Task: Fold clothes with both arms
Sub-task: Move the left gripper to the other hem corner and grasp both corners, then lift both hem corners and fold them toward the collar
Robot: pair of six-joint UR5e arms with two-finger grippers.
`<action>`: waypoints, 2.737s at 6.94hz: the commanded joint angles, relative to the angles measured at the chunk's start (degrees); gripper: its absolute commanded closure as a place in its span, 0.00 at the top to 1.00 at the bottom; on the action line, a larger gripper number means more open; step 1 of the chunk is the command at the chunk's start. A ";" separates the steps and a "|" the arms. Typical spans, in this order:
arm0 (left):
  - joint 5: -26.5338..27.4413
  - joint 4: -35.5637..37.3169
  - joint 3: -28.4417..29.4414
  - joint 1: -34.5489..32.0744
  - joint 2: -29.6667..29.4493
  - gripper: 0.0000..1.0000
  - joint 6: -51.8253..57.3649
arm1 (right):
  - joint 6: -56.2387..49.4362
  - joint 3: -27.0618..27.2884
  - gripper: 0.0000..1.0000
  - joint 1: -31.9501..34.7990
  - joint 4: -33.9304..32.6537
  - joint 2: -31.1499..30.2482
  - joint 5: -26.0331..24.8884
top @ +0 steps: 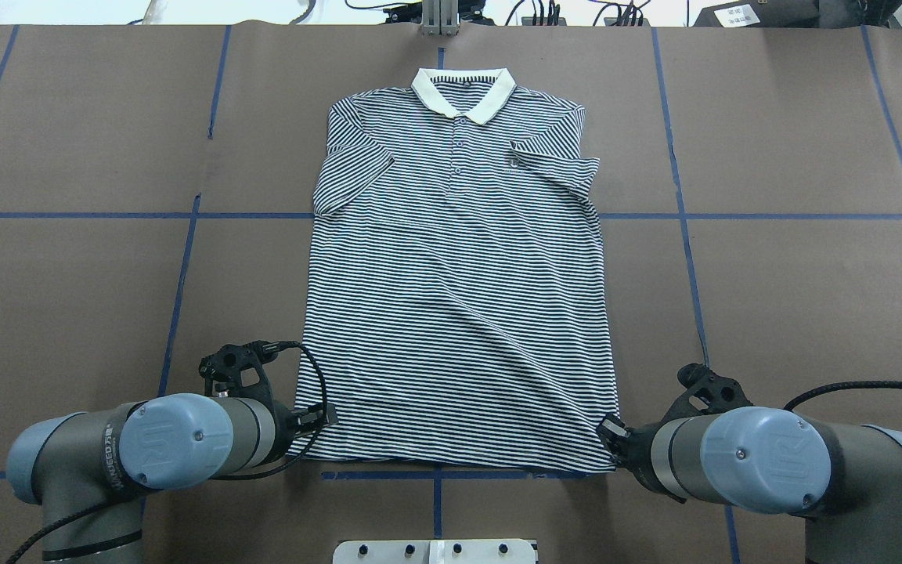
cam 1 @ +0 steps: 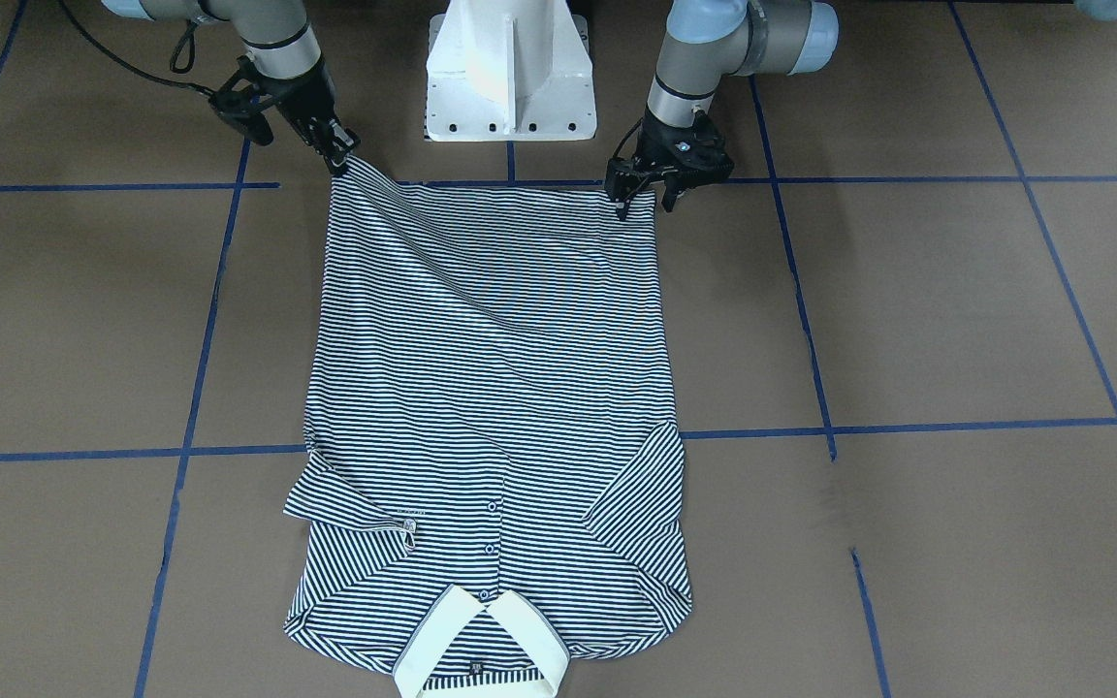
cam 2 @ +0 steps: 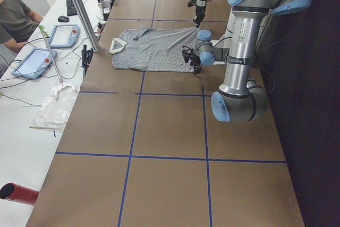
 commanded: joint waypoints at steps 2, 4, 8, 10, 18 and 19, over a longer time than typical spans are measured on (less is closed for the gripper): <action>-0.16 1.61 -1.09 0.18 0.00 0.54 -0.18 | 0.00 0.30 0.00 0.03 0.00 0.01 0.07; -0.16 1.70 -1.18 1.14 0.35 0.33 -0.53 | 0.00 0.30 0.00 -0.05 0.00 0.09 0.07; -0.16 6.26 -6.34 4.82 0.35 0.00 -3.75 | 0.00 2.82 0.00 -1.62 -0.09 -2.78 0.16; -2.60 12.56 -16.85 6.42 0.35 0.00 -6.23 | 0.09 10.37 0.00 -3.66 -0.18 -7.54 -0.10; -3.76 -0.49 13.80 -25.73 -16.93 0.00 7.99 | -22.65 -34.89 0.00 35.34 -0.79 29.85 7.53; -3.59 -2.06 17.94 -27.06 -19.05 0.00 10.69 | -25.02 -40.17 0.00 37.45 -0.70 33.19 9.46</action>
